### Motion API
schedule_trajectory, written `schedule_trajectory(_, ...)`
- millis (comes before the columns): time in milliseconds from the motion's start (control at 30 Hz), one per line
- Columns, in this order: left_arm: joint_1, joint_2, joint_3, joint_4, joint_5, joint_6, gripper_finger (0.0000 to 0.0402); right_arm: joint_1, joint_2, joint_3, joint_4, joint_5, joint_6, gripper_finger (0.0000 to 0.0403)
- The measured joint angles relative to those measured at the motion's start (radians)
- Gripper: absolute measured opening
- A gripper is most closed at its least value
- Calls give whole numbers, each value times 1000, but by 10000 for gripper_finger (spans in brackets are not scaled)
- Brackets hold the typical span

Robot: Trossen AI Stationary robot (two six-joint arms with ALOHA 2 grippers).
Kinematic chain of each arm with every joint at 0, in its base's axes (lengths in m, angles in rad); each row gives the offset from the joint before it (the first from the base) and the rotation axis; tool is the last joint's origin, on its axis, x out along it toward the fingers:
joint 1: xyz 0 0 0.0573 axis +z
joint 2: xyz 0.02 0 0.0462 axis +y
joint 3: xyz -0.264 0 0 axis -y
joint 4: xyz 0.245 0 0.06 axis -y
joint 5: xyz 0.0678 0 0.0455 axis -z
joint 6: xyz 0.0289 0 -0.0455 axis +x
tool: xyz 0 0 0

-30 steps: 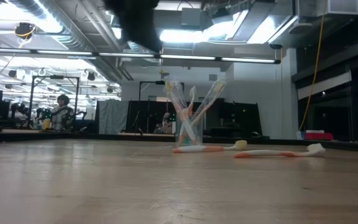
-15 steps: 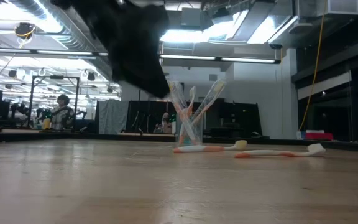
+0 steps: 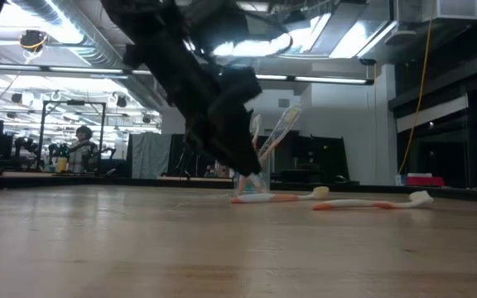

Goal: Pick & Place toothbrushing station
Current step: Put the orange toothbrush into the transparent organizer

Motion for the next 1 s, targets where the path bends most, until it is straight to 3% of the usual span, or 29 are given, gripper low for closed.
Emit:
schedule_trajectory(600,67,69,2,35,89,15,159,26,0,0,0,12,5,109)
schedule_trajectory(1000,53,129,3,43,66,-49,142,26,0,0,8,12,8,109)
